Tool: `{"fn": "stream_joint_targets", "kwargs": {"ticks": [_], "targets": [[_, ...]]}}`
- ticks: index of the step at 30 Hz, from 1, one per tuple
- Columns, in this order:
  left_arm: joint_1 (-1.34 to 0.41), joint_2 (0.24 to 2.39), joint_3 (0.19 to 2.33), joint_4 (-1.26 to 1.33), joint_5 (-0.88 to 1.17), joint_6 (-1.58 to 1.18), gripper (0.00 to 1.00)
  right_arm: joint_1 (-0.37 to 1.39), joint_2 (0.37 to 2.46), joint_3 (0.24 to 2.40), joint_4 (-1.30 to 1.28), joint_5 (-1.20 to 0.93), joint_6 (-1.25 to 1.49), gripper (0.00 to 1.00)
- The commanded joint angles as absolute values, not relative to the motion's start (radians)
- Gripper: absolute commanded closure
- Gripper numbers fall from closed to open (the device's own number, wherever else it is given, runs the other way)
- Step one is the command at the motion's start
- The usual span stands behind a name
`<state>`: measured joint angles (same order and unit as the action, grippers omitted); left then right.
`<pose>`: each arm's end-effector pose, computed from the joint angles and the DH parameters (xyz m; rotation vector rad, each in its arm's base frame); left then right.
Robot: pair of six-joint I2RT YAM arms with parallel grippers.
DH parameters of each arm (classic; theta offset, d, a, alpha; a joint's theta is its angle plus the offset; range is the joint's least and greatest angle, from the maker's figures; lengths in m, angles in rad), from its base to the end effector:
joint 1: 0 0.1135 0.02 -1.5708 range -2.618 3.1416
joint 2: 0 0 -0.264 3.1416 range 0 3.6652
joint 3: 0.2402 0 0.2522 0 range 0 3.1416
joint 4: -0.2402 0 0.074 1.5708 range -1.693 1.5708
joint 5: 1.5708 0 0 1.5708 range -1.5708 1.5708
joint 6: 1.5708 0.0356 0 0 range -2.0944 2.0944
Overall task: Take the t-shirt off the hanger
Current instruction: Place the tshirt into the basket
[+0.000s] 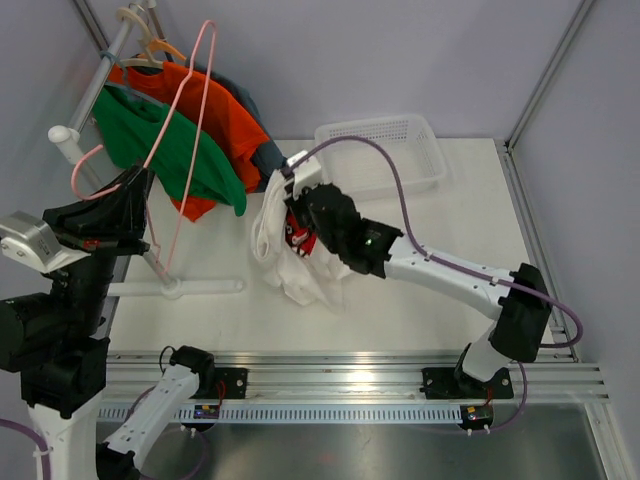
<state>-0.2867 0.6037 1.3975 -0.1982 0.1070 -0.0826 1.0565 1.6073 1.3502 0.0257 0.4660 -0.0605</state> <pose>0.0202 -0.0099 0.5415 0.1985 0.9658 -0.3913 0.2032 0.3271 0.3488 -0.6507 1.6641 0.2980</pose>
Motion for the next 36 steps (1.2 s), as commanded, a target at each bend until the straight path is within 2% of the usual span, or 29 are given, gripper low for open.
{"fn": "stream_joint_targets", "kwargs": {"ticks": [1,3,8,12,16,20,28,36], "targets": [[-0.282,0.569,1.368,-0.248,0.08,-0.058,1.0,0.956,1.554,1.565,-0.036,0.477,-0.094,1.0],[-0.282,0.543,1.339,-0.261,0.095,-0.055,1.0,0.899,1.565,1.652,-0.043,0.46,-0.121,1.0],[-0.282,0.489,1.276,-0.264,0.12,-0.043,1.0,0.801,1.698,2.055,-0.084,0.448,-0.202,1.0],[-0.282,0.477,1.25,-0.276,0.126,-0.011,1.0,0.697,1.94,2.473,-0.092,0.422,-0.228,1.0],[-0.282,0.479,1.235,-0.299,0.123,0.035,1.0,0.669,2.132,2.68,0.099,0.434,-0.363,1.0],[-0.282,0.482,1.226,-0.337,0.12,0.067,1.0,0.612,2.213,2.668,0.245,0.396,-0.353,1.0],[-0.282,0.486,1.164,-0.331,0.153,0.077,1.0,0.442,2.243,2.323,0.357,0.357,-0.066,1.0],[-0.282,0.497,1.134,-0.334,0.186,0.063,1.0,0.39,2.226,1.99,0.457,0.512,-0.006,1.0]]}}
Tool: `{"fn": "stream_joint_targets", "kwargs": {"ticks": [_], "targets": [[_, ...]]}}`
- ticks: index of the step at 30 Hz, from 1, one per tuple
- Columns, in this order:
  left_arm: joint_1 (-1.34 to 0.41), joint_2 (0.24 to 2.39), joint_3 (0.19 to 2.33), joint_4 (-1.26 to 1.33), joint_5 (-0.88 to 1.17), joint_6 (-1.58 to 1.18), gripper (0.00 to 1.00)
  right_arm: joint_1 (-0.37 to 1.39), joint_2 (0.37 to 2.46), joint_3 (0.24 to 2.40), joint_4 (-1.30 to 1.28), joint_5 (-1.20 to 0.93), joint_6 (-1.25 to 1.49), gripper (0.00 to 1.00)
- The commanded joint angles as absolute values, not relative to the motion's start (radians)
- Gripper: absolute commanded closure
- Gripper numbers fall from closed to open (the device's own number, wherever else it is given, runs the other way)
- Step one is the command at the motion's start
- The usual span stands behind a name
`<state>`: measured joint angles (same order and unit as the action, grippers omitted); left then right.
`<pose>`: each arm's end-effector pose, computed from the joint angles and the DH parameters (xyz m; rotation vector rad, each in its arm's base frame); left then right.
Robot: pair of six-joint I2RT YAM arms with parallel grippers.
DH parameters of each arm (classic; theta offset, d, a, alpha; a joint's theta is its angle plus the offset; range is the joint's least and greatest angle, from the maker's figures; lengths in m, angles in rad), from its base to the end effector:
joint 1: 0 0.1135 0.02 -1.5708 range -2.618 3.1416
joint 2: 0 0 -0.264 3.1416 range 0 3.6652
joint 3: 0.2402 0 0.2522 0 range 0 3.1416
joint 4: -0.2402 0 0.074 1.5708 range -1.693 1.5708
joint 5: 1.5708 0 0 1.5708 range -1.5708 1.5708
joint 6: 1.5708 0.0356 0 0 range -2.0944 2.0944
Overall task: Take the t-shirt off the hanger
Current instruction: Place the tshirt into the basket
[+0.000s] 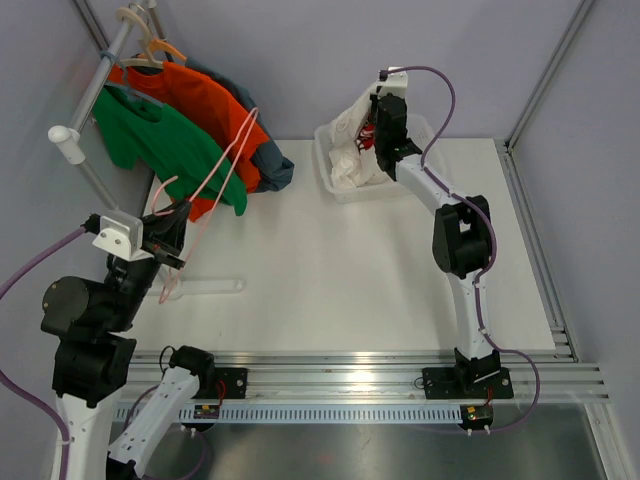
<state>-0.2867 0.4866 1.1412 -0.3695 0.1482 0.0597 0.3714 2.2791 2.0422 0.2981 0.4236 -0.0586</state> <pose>0.0457 -0.0190 0.4644 0.3477 1.2467 -0.2898 0.5180 0.1860 0.3213 0.0148 1.5153 -0.0691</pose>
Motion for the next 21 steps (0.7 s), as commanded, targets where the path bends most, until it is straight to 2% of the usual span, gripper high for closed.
{"fn": "stream_joint_targets", "kwargs": {"ticks": [1,3,4,6,7,10,11,12,15,21], "targets": [[-0.282,0.497,1.129,-0.339,0.189,0.058,1.0,0.388,2.223,1.977,0.446,0.541,-0.006,1.0],[-0.282,0.499,1.124,-0.344,0.193,0.049,1.0,0.385,2.226,1.979,0.369,0.587,0.034,0.98],[-0.282,0.503,1.118,-0.351,0.196,0.048,1.0,0.382,2.232,2.0,0.313,0.577,0.047,0.9],[-0.282,0.511,1.118,-0.359,0.195,0.041,1.0,0.383,2.246,2.058,0.188,0.58,0.058,0.66],[-0.282,0.523,1.118,-0.365,0.193,0.04,1.0,0.382,2.237,2.049,0.178,0.575,0.07,0.39],[-0.282,0.544,1.123,-0.376,0.19,0.037,1.0,0.383,2.14,1.941,0.225,0.539,0.097,0.16],[-0.282,0.549,1.12,-0.377,0.189,0.037,1.0,0.383,2.094,1.924,0.221,0.51,0.104,0.13],[-0.282,0.551,1.118,-0.376,0.18,0.037,1.0,0.383,2.074,1.928,0.178,0.499,0.124,0.05],[-0.282,0.561,1.097,-0.362,0.158,0.038,1.0,0.387,1.996,1.95,0.072,0.445,0.167,0.01],[-0.282,0.6,1.065,-0.333,0.133,0.048,1.0,0.422,1.793,1.832,0.006,0.325,0.23,0.01]]}}
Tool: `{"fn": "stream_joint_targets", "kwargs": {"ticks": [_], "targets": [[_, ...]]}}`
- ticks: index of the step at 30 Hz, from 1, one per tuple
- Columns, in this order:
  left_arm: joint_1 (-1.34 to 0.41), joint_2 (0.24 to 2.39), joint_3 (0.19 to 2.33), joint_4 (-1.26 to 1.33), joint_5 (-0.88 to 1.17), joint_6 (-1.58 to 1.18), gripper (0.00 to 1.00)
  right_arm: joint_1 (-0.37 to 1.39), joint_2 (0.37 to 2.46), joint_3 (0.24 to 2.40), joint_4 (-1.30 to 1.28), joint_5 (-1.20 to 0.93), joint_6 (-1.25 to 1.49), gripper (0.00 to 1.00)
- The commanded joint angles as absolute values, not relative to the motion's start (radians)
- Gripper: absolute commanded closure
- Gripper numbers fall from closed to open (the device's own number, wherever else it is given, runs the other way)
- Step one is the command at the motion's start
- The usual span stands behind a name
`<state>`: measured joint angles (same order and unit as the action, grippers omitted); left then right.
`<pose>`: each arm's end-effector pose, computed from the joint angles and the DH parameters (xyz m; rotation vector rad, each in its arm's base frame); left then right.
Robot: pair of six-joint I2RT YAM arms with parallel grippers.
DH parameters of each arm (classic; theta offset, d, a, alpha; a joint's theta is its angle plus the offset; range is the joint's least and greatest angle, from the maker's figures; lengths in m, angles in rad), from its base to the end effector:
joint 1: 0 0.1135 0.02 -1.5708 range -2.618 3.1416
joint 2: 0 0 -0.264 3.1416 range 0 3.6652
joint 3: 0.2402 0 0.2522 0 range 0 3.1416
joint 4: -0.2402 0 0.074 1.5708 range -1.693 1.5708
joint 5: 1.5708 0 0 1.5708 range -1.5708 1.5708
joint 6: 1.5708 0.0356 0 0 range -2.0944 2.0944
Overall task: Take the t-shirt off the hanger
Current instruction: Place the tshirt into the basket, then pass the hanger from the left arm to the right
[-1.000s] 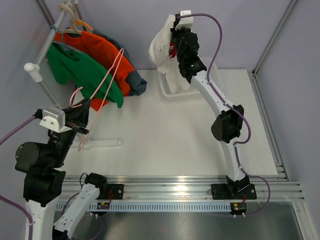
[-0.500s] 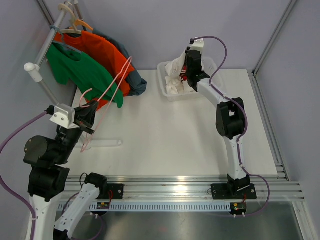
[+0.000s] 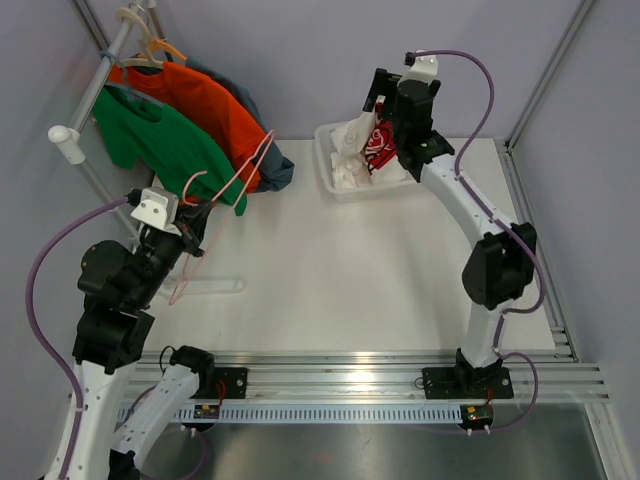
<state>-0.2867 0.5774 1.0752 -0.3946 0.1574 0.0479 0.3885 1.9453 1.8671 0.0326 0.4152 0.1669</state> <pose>0.0885 -0.0319 0.4385 0.3718 1.4288 -0.3094 0.4422 0.1655 0.3950 0.1415 1.6071 0.0939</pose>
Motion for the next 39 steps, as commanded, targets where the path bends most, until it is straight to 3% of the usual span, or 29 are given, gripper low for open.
{"fn": "stream_joint_targets", "kwargs": {"ticks": [1,8,13,23,34,39], "targets": [[-0.282,0.604,1.063,-0.325,0.135,0.048,1.0,0.426,1.767,1.813,0.006,0.302,0.236,0.01],[-0.282,0.607,1.029,-0.307,0.137,0.054,1.0,0.52,1.586,1.703,-0.08,-0.032,0.238,0.01],[-0.282,0.614,1.02,-0.299,0.115,0.048,1.0,0.656,1.554,1.668,-0.172,-0.066,0.183,0.02],[-0.282,0.632,0.989,-0.241,0.028,-0.026,1.0,0.863,1.451,1.307,0.167,-0.118,0.138,0.01],[-0.284,0.653,0.973,-0.193,0.003,-0.13,1.0,1.086,1.486,1.194,0.477,-0.109,0.106,0.02],[-0.285,0.65,0.968,-0.189,-0.023,-0.167,1.0,1.103,1.538,1.206,0.58,-0.109,0.141,0.07]]}}
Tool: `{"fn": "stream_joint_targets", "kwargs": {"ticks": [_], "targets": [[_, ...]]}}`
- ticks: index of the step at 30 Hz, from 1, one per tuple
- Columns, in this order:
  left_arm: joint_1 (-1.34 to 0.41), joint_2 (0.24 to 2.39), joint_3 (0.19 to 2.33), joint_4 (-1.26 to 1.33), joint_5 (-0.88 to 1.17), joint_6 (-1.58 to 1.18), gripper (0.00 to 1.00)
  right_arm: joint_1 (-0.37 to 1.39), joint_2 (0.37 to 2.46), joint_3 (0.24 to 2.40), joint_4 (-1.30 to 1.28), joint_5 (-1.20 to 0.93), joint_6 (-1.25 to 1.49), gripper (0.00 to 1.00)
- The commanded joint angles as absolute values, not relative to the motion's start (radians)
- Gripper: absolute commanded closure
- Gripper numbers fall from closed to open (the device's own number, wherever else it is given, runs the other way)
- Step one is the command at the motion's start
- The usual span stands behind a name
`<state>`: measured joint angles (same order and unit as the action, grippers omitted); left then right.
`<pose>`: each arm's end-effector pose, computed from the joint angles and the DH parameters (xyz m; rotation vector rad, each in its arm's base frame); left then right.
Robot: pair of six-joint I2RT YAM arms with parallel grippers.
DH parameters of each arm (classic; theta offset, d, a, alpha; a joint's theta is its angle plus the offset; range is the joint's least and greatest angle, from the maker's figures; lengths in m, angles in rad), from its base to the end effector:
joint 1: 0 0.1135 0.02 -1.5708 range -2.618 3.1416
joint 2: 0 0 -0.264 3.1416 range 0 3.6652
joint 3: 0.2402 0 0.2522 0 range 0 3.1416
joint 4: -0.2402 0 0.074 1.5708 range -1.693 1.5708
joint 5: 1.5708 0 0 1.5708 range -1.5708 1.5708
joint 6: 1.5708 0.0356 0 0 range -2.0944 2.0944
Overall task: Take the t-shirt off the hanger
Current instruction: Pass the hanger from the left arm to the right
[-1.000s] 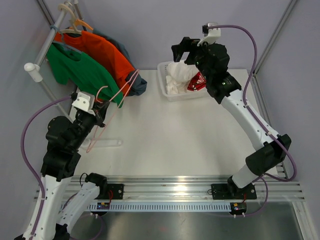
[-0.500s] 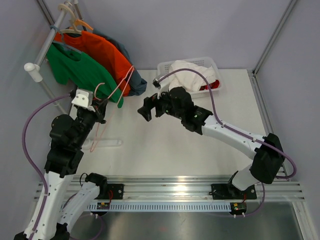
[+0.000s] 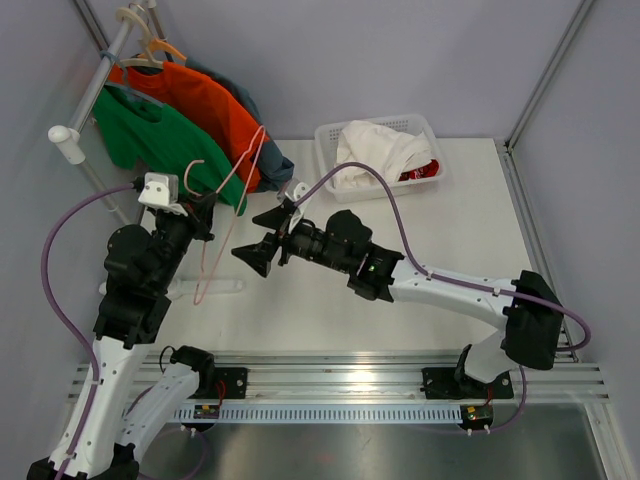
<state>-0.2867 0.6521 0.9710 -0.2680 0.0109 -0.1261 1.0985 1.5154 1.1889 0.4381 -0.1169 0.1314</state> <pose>0.1279 -0.0381 0.4131 0.1314 1.5237 -0.3380 0.1625 0.3272 0.3675 -0.8114 1.3268 1.0755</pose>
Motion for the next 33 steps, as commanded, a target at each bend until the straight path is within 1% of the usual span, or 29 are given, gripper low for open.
{"fn": "stream_joint_targets", "kwargs": {"ticks": [1,7,13,14,24,28,31,32,33], "targets": [[-0.285,0.652,0.969,-0.187,-0.023,-0.172,1.0,1.103,1.567,1.227,0.581,-0.11,0.141,0.1],[-0.29,0.65,0.957,-0.178,-0.025,-0.175,1.0,1.106,1.672,1.294,0.64,-0.149,0.155,0.13],[-0.291,0.646,0.951,-0.176,-0.028,-0.173,1.0,1.106,1.736,1.318,0.735,-0.169,0.196,0.19],[-0.293,0.644,0.95,-0.176,-0.028,-0.173,1.0,1.106,1.741,1.321,0.742,-0.172,0.204,0.22],[-0.293,0.644,0.943,-0.173,-0.025,-0.173,1.0,1.106,1.835,1.4,0.795,-0.216,0.275,0.32],[-0.293,0.643,0.943,-0.17,-0.021,-0.176,1.0,1.106,1.859,1.431,0.784,-0.224,0.299,0.4],[-0.293,0.644,0.943,-0.173,-0.015,-0.178,1.0,1.108,1.881,1.446,0.788,-0.236,0.313,0.49],[-0.293,0.641,0.942,-0.173,-0.017,-0.178,1.0,1.108,1.885,1.45,0.792,-0.239,0.317,0.58],[-0.295,0.641,0.942,-0.173,-0.017,-0.176,1.0,1.106,1.89,1.453,0.793,-0.248,0.321,0.63]]}}
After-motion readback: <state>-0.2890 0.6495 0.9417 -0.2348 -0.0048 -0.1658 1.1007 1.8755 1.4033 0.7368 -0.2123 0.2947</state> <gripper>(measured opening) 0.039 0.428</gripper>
